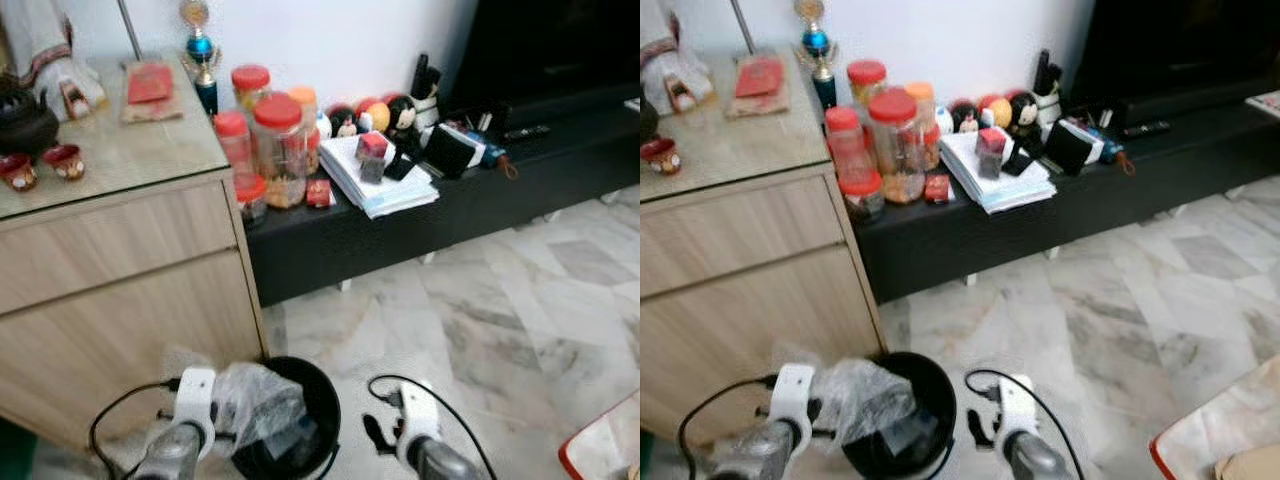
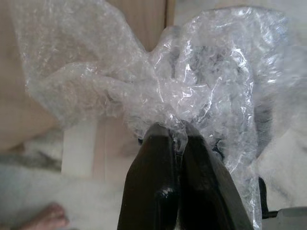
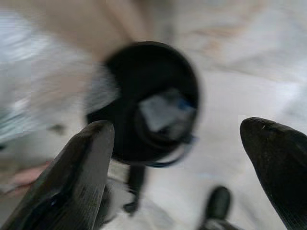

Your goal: Picking trash to rubbish bin

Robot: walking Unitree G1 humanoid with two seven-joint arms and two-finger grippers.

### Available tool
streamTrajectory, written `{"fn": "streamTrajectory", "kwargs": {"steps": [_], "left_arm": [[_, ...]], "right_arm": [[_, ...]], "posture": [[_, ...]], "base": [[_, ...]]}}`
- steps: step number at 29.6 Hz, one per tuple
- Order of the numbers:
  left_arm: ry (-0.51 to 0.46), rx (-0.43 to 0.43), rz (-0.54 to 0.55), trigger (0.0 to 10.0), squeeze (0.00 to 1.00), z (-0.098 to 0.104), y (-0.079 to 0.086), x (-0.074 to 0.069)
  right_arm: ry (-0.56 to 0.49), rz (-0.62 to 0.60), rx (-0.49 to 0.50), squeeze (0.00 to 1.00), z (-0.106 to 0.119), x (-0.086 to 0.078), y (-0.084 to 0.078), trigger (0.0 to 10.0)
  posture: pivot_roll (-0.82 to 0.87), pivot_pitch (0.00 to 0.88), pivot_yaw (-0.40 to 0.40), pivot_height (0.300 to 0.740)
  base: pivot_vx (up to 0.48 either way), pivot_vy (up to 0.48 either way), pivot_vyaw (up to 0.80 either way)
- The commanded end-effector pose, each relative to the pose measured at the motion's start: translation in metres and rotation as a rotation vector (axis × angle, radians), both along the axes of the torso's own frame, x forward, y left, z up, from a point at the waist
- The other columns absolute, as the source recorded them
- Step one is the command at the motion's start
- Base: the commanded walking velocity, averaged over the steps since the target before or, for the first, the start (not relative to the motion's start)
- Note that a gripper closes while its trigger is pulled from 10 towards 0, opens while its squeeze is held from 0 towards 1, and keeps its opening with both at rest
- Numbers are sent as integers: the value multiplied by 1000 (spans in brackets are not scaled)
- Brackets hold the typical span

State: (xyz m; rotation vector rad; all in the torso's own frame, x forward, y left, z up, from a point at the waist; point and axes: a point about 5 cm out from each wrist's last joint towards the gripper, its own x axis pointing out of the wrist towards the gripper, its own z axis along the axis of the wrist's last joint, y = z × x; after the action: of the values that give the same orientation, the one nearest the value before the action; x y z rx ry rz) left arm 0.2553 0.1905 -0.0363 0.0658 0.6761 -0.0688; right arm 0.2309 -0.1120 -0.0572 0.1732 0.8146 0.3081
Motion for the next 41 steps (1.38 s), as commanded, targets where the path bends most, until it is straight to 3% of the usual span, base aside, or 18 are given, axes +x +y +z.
{"fn": "streamTrajectory", "kwargs": {"steps": [1, 4, 12, 16, 21, 22, 23, 24, 25, 26, 27, 41], "left_arm": [[-30, -14, -78, 10000, 0, 5, -12, 8], [-53, -49, -163, 10000, 0, 12, -27, 17], [-55, -131, -195, 10000, 0, 16, -42, 22], [-49, -151, -201, 10000, 0, 15, -43, 20], [-33, -133, -143, 10000, 0, 12, -30, 18], [-31, -128, -132, 10000, 78, 12, -27, 17], [-30, -124, -124, 10000, 78, 11, -25, 17], [-27, -118, -122, 10000, 694, 11, -23, 16], [-24, -109, -125, 10000, 878, 10, -22, 15], [-24, -109, -125, 10000, 878, 10, -22, 15], [-19, -106, -121, 10000, 1000, 9, -21, 14], [3, -123, -91, 10000, 1000, 6, -15, 9]], "right_arm": [[-13, 63, 54, 0, 5, 5, 6, 10000], [-55, 178, 97, 0, 17, 17, 18, 10000], [-147, 289, 160, 0, 36, 35, 33, 10000], [-153, 296, 167, 0, 38, 36, 34, 10000], [-154, 304, 178, 0, 37, 33, 37, 10000], [-153, 305, 178, 0, 36, 33, 37, 10000], [-152, 306, 178, 0, 36, 32, 37, 10000], [-151, 307, 176, 0, 35, 32, 36, 10000], [-151, 307, 176, 0, 35, 32, 36, 10000], [-151, 307, 176, 0, 35, 32, 36, 10000], [-149, 309, 174, 0, 35, 32, 36, 10000], [-135, 322, 167, 0, 31, 27, 38, 10000]], "posture": [[147, 101, -9, 728], [141, 103, -11, 728], [136, 105, -16, 728], [136, 106, -17, 728], [141, 109, -17, 728], [139, 112, -18, 728], [139, 112, -18, 728], [139, 113, -18, 728], [139, 113, -18, 728], [139, 113, -18, 728], [143, 114, -19, 728], [142, 117, -18, 728]], "base": [[0, 0, 0], [0, 0, 0], [0, 0, 0], [0, 0, 0], [0, 0, 0], [0, 0, 0], [0, 0, 0], [0, 0, 0], [0, 0, 0], [0, 0, 0], [0, 0, 0], [0, 0, 0]]}}
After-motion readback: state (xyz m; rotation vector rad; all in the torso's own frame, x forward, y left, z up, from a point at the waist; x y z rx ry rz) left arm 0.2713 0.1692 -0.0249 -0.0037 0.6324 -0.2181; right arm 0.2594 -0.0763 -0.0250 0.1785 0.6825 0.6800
